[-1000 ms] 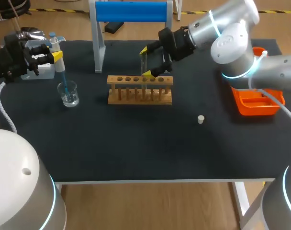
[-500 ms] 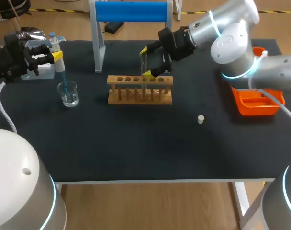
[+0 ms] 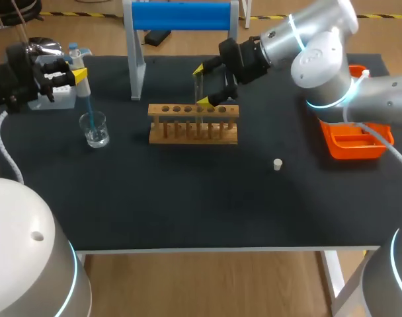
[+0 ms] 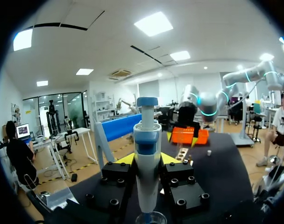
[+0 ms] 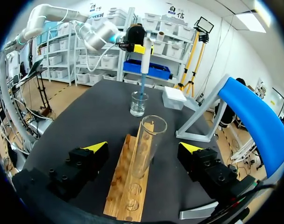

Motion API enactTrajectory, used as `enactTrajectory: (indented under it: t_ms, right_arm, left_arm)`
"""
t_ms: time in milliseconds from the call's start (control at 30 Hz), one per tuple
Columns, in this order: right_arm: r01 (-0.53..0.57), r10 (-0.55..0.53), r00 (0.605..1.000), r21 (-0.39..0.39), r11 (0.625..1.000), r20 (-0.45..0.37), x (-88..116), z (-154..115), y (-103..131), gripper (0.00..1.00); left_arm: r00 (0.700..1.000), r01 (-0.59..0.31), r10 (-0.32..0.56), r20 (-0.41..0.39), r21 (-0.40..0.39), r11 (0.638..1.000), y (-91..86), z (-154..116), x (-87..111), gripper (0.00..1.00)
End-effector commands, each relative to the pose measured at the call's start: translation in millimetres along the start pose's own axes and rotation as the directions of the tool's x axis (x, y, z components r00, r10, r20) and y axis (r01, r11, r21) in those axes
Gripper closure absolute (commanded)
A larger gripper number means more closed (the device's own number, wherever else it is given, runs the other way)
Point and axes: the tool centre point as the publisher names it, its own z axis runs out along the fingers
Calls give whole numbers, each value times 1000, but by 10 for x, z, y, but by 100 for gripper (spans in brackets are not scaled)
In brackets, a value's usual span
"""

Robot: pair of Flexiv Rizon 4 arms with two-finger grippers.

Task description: Invert the test tube, pick up the pipette, mount the tip to pipette, aspirate from beaker and dispense into the tube, eject the tip, return the pipette, and cap with the stopper.

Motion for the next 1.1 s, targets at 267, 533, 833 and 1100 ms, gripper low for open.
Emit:
enactTrajectory:
  t_ms: [267, 533, 833, 1100]
  right_arm:
    - [0, 0, 1000, 1, 1000, -1, -2, -2, -3, 0]
    - [0, 0, 1000, 1, 1000, -1, -2, -2, -3, 0]
    - [0, 0, 1000, 1, 1000, -1, -2, -2, -3, 0]
    - [0, 0, 1000, 1, 1000, -1, -2, -2, -3, 0]
  left_arm:
    - [999, -34, 34, 32, -9, 999, -255, -61, 84, 100]
    - [997, -60, 60, 37, -4, 998, -432, -65, 121, 100]
    - [995, -88, 89, 37, -22, 996, -575, -22, 211, 100]
    - [995, -94, 95, 40, -30, 995, -705, -4, 258, 100]
